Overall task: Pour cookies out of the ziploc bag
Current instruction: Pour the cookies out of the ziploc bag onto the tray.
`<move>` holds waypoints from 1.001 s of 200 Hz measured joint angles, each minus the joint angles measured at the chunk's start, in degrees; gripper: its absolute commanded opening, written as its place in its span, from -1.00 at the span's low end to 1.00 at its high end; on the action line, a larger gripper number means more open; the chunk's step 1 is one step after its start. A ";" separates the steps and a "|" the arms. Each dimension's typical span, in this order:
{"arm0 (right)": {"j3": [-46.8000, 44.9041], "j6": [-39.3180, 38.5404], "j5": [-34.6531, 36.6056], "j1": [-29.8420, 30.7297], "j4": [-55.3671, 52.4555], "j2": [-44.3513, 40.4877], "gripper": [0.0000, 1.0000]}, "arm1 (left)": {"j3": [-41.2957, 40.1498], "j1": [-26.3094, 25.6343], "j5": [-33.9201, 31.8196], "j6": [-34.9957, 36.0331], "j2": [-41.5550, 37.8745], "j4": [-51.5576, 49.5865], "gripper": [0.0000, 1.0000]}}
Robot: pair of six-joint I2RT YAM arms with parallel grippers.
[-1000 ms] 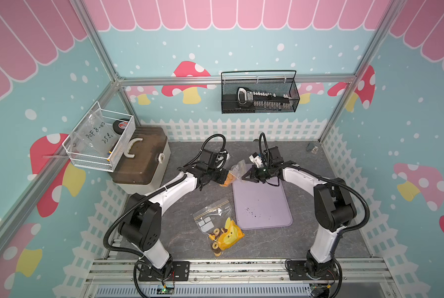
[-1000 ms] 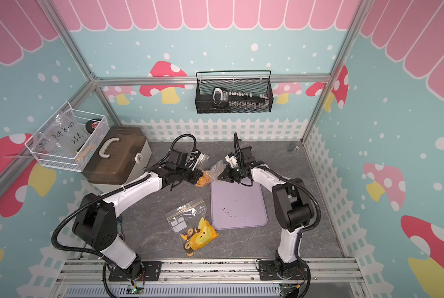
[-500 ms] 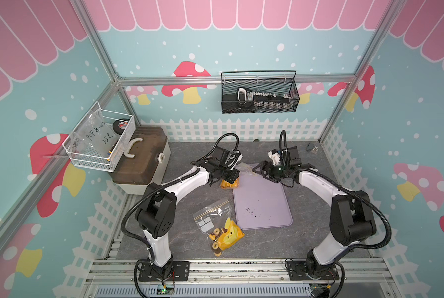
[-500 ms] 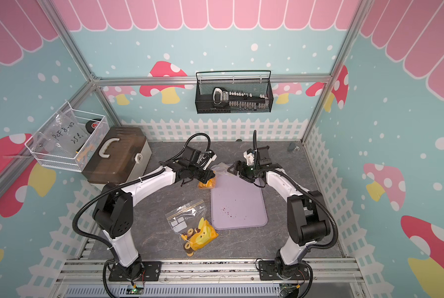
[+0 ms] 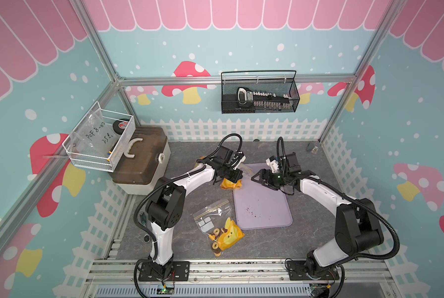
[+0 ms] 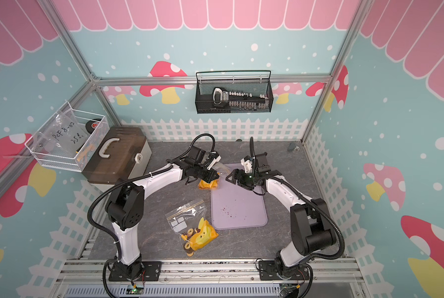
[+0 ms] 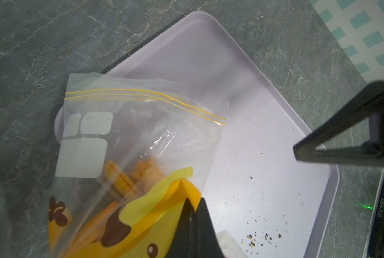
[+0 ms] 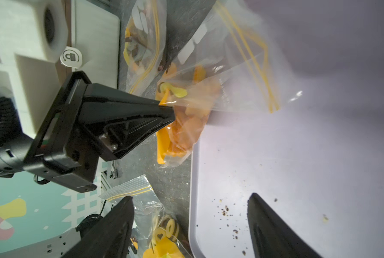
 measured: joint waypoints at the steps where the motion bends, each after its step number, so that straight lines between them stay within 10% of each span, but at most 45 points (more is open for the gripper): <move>1: 0.00 0.00 0.02 0.11 0.02 0.02 0.48 | 0.02 0.00 0.00 0.00 0.00 -0.02 -1.00; 200: 4.42 5.64 0.02 7.69 9.05 11.43 -0.20 | 0.76 0.00 0.59 -0.02 0.74 -0.31 -1.00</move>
